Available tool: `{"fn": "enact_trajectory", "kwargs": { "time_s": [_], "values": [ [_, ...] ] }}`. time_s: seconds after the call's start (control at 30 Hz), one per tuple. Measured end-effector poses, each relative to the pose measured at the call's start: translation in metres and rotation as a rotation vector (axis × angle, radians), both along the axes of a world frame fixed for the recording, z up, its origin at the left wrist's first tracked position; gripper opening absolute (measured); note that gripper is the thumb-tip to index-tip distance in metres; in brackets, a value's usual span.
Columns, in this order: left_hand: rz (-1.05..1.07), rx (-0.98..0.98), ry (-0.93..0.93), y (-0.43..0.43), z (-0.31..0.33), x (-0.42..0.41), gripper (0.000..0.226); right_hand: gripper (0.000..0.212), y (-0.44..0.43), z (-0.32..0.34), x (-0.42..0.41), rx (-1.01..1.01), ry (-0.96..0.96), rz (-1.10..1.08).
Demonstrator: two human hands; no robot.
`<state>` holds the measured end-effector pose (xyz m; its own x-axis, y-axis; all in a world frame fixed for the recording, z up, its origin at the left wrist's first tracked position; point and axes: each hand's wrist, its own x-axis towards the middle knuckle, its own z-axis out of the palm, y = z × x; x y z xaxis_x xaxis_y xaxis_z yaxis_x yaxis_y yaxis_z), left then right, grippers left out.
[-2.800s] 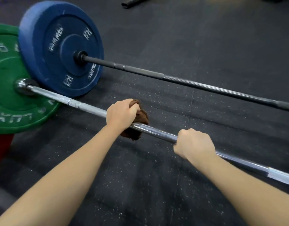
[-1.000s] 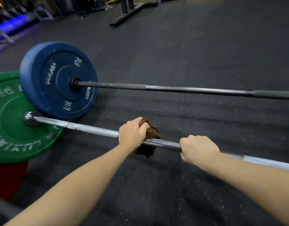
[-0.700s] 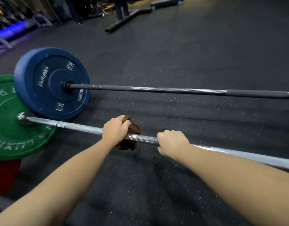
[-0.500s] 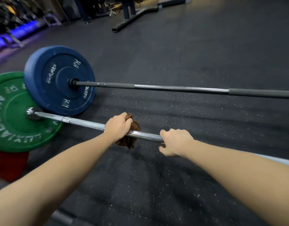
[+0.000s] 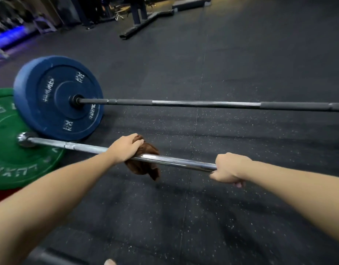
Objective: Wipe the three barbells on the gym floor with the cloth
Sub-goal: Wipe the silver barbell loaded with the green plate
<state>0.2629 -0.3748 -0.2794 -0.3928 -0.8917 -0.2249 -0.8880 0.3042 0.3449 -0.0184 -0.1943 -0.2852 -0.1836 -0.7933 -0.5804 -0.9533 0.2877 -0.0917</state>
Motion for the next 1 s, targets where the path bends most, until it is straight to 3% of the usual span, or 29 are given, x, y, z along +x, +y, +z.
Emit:
{"fn": "enact_trajectory", "kwargs": {
  "time_s": [0.13,0.57,0.87,1.0],
  "values": [
    [0.156,-0.176,-0.061,0.006,-0.014,-0.011,0.031,0.019,0.005,-0.009,0.006,-0.121,0.118,0.015],
    [-0.181,-0.130,0.031,0.066,-0.022,-0.089,0.031,0.020,0.011,-0.009,0.012,-0.188,0.219,0.012],
    [-0.262,-0.109,0.018,0.047,-0.022,-0.077,0.033,0.020,0.012,-0.009,0.013,-0.204,0.205,0.024],
    [-0.184,-0.146,-0.024,0.027,-0.022,-0.053,0.038,0.021,0.012,-0.011,0.011,-0.219,0.201,0.031]
  ]
}}
